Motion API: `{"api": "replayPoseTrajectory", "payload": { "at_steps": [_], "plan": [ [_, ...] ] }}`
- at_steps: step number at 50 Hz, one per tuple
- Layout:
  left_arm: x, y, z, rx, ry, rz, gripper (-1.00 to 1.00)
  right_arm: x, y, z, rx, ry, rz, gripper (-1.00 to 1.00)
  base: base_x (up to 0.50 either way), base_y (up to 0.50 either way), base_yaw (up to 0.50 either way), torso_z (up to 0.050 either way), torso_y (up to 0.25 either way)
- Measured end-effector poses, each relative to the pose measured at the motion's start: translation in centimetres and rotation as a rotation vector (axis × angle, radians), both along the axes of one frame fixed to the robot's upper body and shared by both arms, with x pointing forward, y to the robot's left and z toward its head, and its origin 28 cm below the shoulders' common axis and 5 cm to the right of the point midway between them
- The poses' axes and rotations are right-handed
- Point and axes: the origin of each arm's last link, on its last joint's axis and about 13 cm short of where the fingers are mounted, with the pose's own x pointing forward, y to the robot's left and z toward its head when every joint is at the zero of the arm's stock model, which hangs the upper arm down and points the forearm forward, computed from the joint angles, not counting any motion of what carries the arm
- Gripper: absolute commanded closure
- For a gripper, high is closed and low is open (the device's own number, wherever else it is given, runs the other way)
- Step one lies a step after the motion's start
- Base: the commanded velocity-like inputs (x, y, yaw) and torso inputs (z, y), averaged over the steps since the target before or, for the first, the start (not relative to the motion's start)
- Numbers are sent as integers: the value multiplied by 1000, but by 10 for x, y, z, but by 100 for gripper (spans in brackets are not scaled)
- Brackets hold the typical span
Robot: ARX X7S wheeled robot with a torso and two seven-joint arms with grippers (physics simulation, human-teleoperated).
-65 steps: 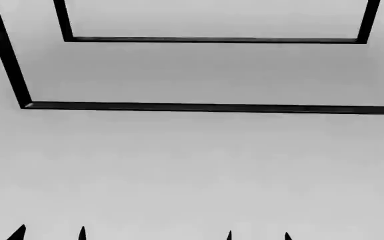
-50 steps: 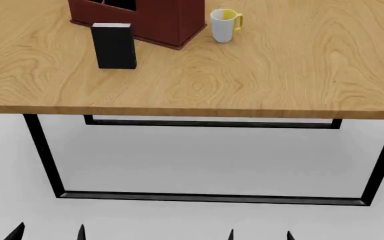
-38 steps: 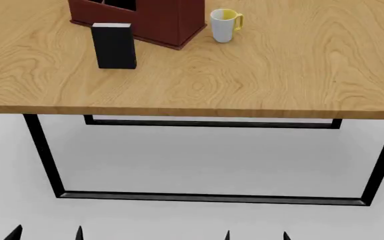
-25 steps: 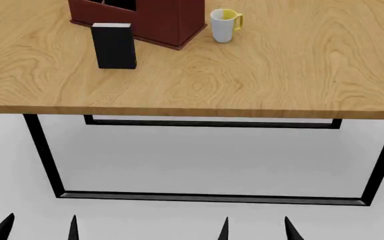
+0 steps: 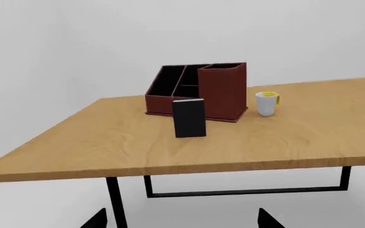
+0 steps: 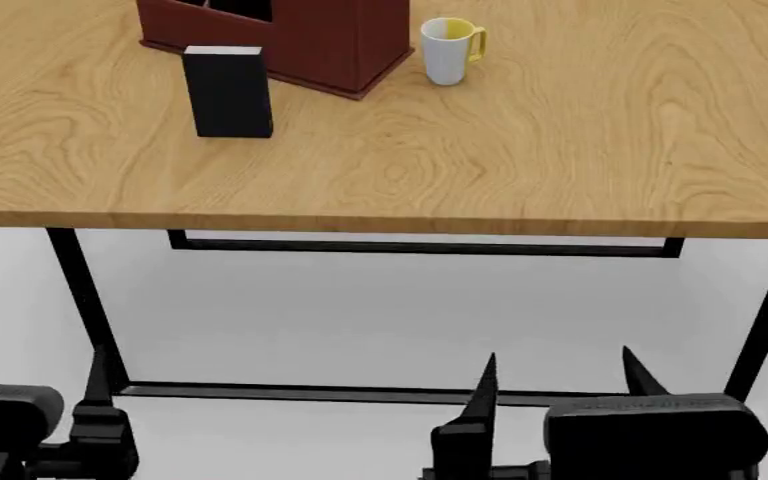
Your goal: Pick up the book and place it in the front compartment of the caddy.
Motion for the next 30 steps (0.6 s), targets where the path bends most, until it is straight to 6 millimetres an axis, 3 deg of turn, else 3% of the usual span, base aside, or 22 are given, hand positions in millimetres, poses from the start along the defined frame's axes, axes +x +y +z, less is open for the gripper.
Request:
{"api": "replayPoseTrajectory", "payload": {
  "at_steps": [22,30],
  "plan": [
    [3,6,38,18,-40,-5,-100,-1,-8,45,-42,-38,-44,-100,0,0,0,0,0],
    [3,4,41,15,-43,-15,-100,-2,-9,51,-60,-57,-74,-100,0,471,0,0,0]
  ]
}}
